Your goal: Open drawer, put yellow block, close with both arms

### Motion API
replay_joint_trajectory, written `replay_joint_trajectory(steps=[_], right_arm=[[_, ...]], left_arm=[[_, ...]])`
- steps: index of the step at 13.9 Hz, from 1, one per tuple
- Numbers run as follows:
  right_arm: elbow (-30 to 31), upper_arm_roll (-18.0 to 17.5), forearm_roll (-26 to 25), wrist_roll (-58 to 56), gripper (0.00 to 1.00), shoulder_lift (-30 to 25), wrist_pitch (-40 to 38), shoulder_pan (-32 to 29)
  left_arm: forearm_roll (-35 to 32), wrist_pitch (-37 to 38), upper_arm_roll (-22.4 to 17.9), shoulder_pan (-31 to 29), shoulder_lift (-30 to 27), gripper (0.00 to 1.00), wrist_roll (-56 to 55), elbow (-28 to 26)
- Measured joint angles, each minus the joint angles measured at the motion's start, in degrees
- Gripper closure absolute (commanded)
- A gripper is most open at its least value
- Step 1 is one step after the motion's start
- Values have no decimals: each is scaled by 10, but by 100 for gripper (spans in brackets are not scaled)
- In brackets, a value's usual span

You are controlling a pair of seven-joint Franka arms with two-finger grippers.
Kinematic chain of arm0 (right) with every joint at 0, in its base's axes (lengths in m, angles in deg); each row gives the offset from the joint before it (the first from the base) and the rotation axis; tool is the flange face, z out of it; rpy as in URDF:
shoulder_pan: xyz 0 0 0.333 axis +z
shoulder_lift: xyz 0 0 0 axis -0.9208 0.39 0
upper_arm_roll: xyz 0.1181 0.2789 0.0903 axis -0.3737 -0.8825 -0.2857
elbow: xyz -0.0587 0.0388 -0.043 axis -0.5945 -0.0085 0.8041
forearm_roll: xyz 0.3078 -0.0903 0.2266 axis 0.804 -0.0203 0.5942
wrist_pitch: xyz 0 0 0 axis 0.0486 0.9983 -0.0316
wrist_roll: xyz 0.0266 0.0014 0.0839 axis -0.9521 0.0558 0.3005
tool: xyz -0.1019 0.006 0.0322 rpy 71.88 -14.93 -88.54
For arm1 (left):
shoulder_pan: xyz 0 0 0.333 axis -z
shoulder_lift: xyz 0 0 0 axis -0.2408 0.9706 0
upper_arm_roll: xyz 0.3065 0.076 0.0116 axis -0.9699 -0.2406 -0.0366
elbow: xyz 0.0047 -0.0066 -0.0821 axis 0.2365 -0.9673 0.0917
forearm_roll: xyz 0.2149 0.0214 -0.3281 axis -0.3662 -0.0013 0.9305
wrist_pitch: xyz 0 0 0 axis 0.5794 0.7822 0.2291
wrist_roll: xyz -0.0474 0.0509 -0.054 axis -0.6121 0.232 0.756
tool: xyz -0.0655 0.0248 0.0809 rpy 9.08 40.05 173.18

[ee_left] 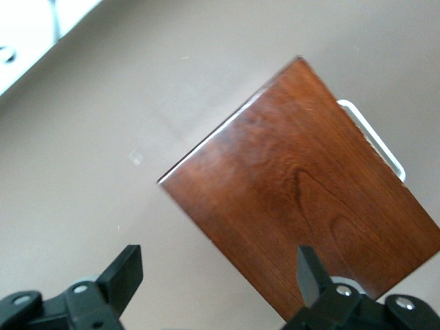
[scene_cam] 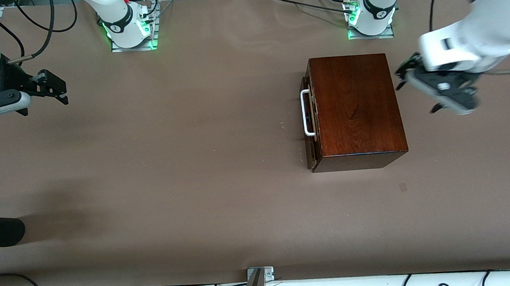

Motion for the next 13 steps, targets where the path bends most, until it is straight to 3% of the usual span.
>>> replay_joint_trajectory(steps=[3, 6, 13], right_arm=[[0, -22, 0, 0, 0, 1, 0, -30], [0, -46, 0, 0, 0, 1, 0, -46], [0, -51, 0, 0, 0, 1, -1, -51]], left_arm=[[2, -26, -26, 0, -63, 0, -128, -62], [3, -33, -44, -3, -83, 0, -240, -113], [10, -38, -62, -5, -85, 0, -267, -123]])
